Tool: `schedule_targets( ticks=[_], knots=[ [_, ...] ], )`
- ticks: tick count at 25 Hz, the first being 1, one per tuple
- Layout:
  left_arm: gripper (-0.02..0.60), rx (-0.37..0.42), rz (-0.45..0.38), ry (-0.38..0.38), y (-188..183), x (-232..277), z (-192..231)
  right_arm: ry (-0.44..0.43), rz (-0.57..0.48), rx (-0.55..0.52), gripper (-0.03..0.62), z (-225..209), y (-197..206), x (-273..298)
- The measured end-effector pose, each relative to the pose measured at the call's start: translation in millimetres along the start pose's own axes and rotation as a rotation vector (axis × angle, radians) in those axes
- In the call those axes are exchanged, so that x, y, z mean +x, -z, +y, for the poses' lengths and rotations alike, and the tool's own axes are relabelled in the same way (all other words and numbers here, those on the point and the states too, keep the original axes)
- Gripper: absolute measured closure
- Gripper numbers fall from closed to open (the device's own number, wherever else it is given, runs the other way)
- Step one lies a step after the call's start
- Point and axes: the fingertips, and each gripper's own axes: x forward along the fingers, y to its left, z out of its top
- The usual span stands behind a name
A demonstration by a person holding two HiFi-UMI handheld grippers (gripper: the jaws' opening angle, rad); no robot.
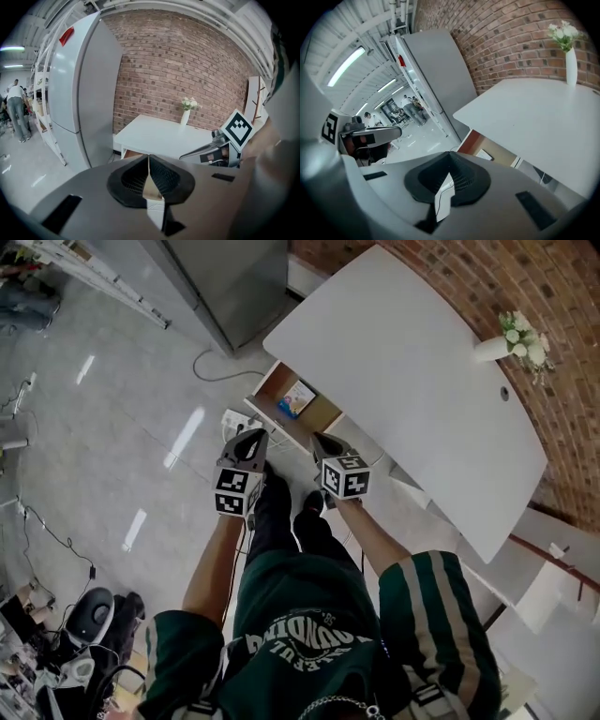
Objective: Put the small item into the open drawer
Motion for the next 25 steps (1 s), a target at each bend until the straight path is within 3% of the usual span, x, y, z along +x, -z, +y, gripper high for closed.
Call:
schedule_targets(
  ticks=[15,25],
  knots=[
    [0.557,0.107,-0.170,-0.043,-82,-54,-48,-0.047,-0.283,-0.306,0.569,50,-96,-119],
    [0.557,0.111,-0.221,-0.061,-92,-79,-74,-0.058,-0.345,-0.343,0.569,57,-105,-153]
  ],
)
